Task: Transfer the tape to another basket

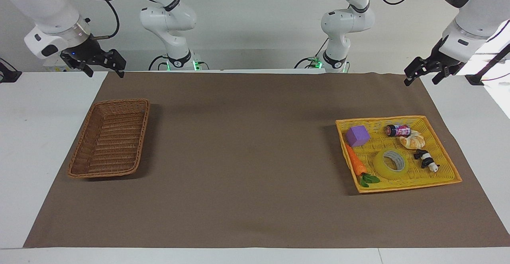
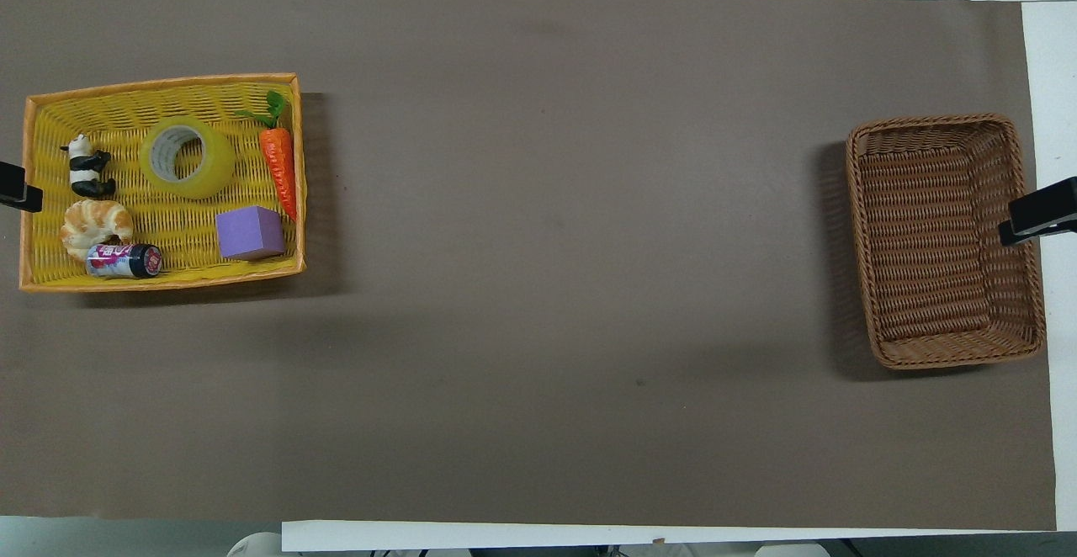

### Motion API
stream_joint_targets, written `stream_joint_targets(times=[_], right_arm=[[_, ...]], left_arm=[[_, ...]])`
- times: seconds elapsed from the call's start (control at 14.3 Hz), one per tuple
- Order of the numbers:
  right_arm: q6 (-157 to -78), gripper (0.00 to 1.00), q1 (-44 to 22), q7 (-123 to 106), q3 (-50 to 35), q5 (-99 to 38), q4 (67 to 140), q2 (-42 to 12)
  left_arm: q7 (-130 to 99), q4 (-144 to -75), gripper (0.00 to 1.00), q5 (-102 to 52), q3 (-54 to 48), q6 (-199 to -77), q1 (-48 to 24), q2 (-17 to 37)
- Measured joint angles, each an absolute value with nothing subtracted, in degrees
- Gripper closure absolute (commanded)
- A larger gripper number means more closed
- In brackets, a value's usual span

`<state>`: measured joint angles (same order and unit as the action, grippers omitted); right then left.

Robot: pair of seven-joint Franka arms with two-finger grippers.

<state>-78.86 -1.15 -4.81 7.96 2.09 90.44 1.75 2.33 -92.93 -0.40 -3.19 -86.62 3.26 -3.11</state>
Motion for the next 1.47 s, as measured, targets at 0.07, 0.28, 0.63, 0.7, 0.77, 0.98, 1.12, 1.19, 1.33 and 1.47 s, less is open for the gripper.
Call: stream_joint_targets(times=[0.07,0.28,0.63,0.7,0.77,0.98,1.12,1.19,1.33,1.47], right_arm=[[-78.86,0.0,-1.15,-4.81,7.96,2.09,90.44,1.75],[-78.86,0.0,-1.15,-4.81,7.96,2.09,90.44,1.75],[-78.86,0.0,-1.15,-4.81,7.96,2.09,90.44,1.75],[-78.86,0.0,-1.14,-4.81,7.96,2.09,90.44,1.75],[-78.86,0.0,-1.14,-4.81,7.96,2.09,90.44,1.75],[-78.86,0.0,-1.14,-4.81,7.96,2.09,90.44,1.75],[-78.86,0.0,-1.15,-4.81,7.96,2.09,90.44,1.75],[-78.86,0.0,-1.15,-4.81,7.96,2.09,90.44,1.75],[-78.86,0.0,-1.15,-4.81,7.96,2.09,90.44,1.75],[-78.86,0.0,-1.15,-4.81,7.96,2.09,90.44,1.75]], left_arm=[[2.33,-93.02,0.0,-0.39,-3.19,-86.63,3.26,-3.11],[2.32,-93.12,0.0,-0.36,-2.94,-86.64,3.28,-3.11],[1.56,-96.6,0.0,0.3,-2.54,-93.71,4.87,-3.05],[1.59,-99.2,0.0,0.34,-2.39,-97.41,6.23,-2.62],[1.76,-102.04,0.0,0.34,-2.26,-101.99,7.43,-1.54],[1.97,-108.0,0.01,0.34,-2.24,-118.22,7.92,6.34],[1.87,-108.13,0.01,0.34,-2.81,-124.55,7.49,12.29],[1.87,-107.78,0.02,0.34,-2.87,-126.32,7.32,14.29],[1.72,-106.73,0.03,0.34,-2.87,-127.89,7.16,16.39],[1.33,-105.7,0.05,0.34,-2.85,-128.59,7.15,17.68]])
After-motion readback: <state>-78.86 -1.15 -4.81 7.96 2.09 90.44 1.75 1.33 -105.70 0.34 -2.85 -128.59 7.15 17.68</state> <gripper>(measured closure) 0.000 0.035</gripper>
